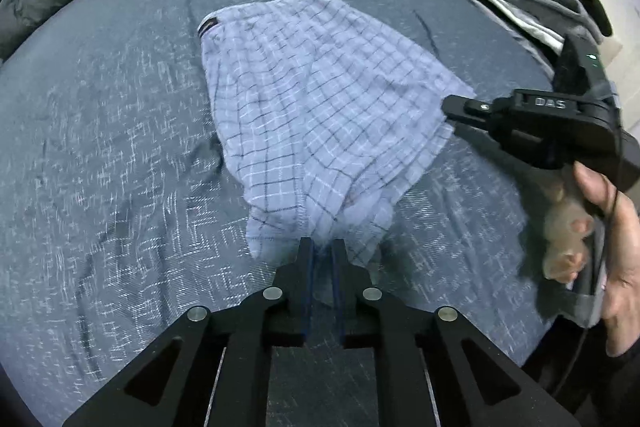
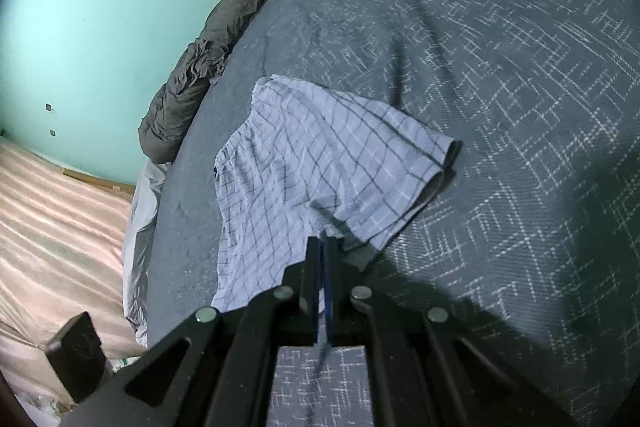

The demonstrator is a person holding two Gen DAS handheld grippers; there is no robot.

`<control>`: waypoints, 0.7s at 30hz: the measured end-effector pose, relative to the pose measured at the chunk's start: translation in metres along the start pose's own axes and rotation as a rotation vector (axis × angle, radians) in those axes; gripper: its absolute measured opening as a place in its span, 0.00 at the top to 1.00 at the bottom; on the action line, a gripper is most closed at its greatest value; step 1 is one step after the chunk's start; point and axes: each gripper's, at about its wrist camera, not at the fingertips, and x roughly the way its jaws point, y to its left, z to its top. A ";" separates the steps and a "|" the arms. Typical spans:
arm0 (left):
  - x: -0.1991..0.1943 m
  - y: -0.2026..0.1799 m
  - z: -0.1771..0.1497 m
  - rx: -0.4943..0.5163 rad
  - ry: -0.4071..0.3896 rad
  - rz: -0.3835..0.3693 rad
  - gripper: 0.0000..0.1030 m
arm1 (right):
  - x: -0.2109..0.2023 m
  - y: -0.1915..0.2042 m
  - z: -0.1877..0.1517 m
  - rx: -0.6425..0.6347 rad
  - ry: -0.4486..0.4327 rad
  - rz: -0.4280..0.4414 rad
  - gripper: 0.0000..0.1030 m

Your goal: Fold clothes

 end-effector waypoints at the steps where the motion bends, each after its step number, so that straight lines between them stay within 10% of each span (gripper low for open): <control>1: 0.001 0.000 0.000 -0.001 0.000 -0.002 0.91 | 0.000 0.000 0.000 0.002 0.000 0.002 0.99; 21: -0.012 0.023 -0.002 -0.037 0.058 -0.107 0.97 | -0.006 0.001 0.004 -0.015 0.016 -0.010 0.99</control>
